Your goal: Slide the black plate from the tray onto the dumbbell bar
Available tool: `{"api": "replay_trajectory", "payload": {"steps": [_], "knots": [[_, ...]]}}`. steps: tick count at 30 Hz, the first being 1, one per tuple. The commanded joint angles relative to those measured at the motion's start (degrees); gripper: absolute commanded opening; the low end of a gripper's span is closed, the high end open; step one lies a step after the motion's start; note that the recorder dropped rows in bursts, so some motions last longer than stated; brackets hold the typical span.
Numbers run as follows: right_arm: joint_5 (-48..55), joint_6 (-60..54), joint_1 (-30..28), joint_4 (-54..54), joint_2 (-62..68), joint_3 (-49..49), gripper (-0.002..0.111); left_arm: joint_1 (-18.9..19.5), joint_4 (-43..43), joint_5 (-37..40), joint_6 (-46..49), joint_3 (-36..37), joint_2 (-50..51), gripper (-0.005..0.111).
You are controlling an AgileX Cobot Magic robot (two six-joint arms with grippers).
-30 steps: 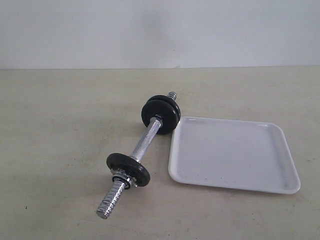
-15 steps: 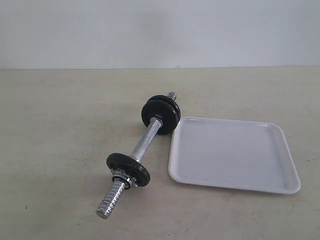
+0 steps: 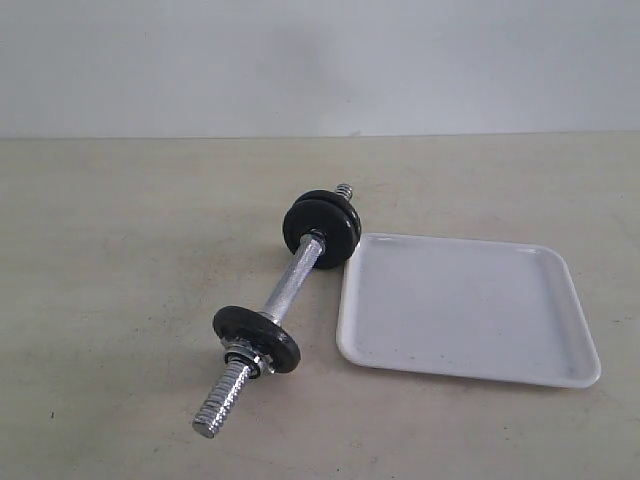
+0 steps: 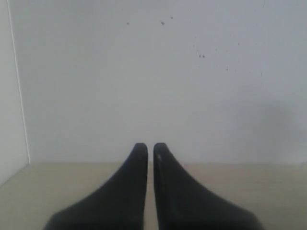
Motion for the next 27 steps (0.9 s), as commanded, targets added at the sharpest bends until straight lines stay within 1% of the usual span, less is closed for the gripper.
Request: {"api": "replay_trajectory", "payload": {"steps": [1,3,5,6,7,8,9,10,14,16,17,18,19,20,22,23,24,25,27], "knots": [[-0.3,0.2,-0.2,-0.5,-0.3,0.0,0.000,1.5,17.6,5.0,-17.8,0.6,-0.1,0.004],[-0.3,0.2,-0.2,-0.5,-0.3,0.0,0.000,2.1,18.0,5.7,-18.9,0.6,-0.1,0.004],[-0.3,0.2,-0.2,-0.5,-0.3,0.0,0.000,2.5,16.9,9.5,-19.0,0.6,-0.1,0.004],[-0.3,0.2,-0.2,-0.5,-0.3,0.0,0.000,2.5,16.1,13.9,-19.0,0.6,-0.1,0.004],[-0.3,0.2,-0.2,-0.5,-0.3,0.0,0.000,2.5,15.7,15.3,-19.0,0.6,-0.1,0.004],[-0.3,0.2,-0.2,-0.5,-0.3,0.0,0.000,2.5,15.7,13.1,-19.5,0.6,-0.1,0.004],[-0.3,0.2,-0.2,-0.5,-0.3,0.0,0.000,2.5,15.7,9.7,-20.2,0.6,-0.1,0.004],[-0.3,0.2,-0.2,-0.5,-0.3,0.0,0.000,2.5,15.7,4.0,-20.7,0.6,-0.1,0.004],[-0.3,0.2,-0.2,-0.5,-0.3,0.0,0.000,2.5,15.8,-26.5,-20.7,0.6,-0.1,0.004],[-0.3,0.2,-0.2,-0.5,-0.3,0.0,0.000,2.5,18.5,-35.3,-20.7,0.6,-0.1,0.004],[-0.3,0.2,-0.2,-0.5,-0.3,0.0,0.000,2.5,21.7,-37.5,-21.2,0.6,-0.1,0.004],[-0.3,0.2,-0.2,-0.5,-0.3,0.0,0.000,2.5,25.9,-37.6,-22.9,0.0,-0.1,0.004],[-0.3,0.2,-0.2,-0.5,-0.3,0.0,0.000,2.5,29.9,-36.1,-25.7,-1.1,-0.1,0.004],[-0.3,0.2,-0.2,-0.5,-0.3,0.0,0.000,2.5,34.4,-32.9,-30.2,-2.4,-0.1,0.004],[-0.3,0.2,-0.2,-0.5,-0.3,0.0,0.000,2.6,45.9,-22.3,-42.5,-5.3,-0.1,0.004],[-0.3,0.2,-0.2,-0.5,-0.3,0.0,0.000,2.9,54.7,-16.7,-52.3,-6.8,-0.1,0.004],[-0.3,0.2,-0.2,-0.5,-0.3,0.0,0.000,3.2,64.1,-11.4,-64.1,-7.9,-0.1,0.004],[-0.3,0.2,-0.2,-0.5,-0.3,0.0,0.000,3.4,71.4,-7.5,-74.1,-8.4,-0.1,0.004],[-0.3,0.2,-0.2,-0.5,-0.3,0.0,0.000,3.7,89.2,0.4,-99.1,-8.7,-0.1,0.004]]}}
